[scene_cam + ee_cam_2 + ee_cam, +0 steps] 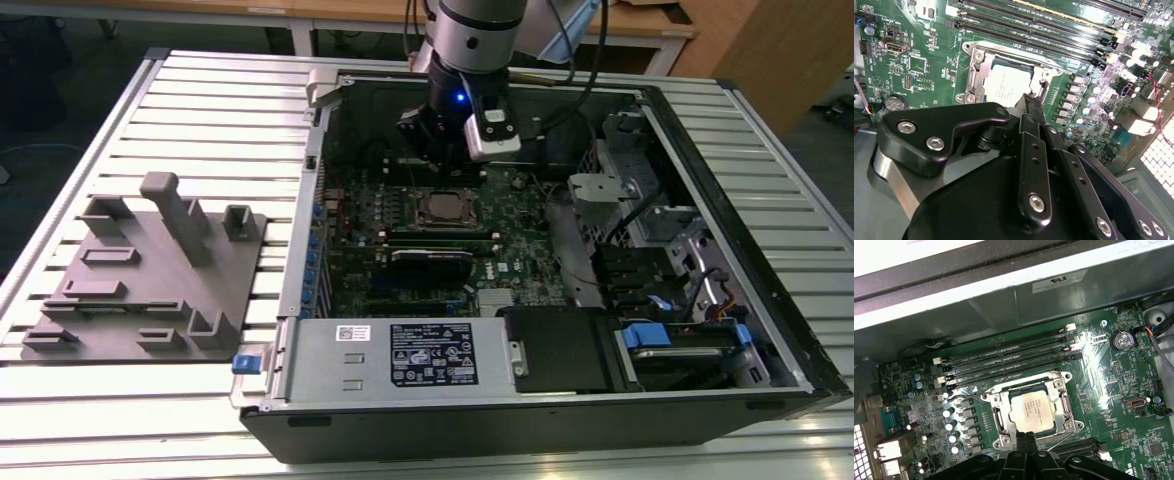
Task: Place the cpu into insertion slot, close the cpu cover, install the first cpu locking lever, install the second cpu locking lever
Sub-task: 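Install the first cpu locking lever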
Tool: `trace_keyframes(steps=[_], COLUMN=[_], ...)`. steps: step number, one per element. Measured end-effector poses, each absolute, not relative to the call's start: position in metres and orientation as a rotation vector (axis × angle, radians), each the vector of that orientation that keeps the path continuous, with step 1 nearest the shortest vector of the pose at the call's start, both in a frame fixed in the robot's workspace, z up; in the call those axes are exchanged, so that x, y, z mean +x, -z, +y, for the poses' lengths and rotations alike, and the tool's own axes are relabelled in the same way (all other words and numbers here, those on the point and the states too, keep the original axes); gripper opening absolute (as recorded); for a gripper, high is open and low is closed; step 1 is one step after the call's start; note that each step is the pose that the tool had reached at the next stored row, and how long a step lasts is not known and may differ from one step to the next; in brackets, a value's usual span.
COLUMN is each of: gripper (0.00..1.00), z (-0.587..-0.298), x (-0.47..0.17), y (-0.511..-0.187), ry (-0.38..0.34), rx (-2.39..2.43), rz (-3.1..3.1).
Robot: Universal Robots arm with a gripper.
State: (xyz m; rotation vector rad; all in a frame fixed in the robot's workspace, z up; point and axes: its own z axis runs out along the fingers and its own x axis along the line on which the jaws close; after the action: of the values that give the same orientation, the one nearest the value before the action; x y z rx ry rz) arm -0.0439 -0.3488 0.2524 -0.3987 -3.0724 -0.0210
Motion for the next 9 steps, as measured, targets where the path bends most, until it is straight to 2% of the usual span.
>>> trace_keyframes(steps=[9], gripper=[0.11], z=[-0.3488], x=[-0.0439], y=[-0.2524], ry=[0.021], rx=[-0.379], rz=[-3.075])
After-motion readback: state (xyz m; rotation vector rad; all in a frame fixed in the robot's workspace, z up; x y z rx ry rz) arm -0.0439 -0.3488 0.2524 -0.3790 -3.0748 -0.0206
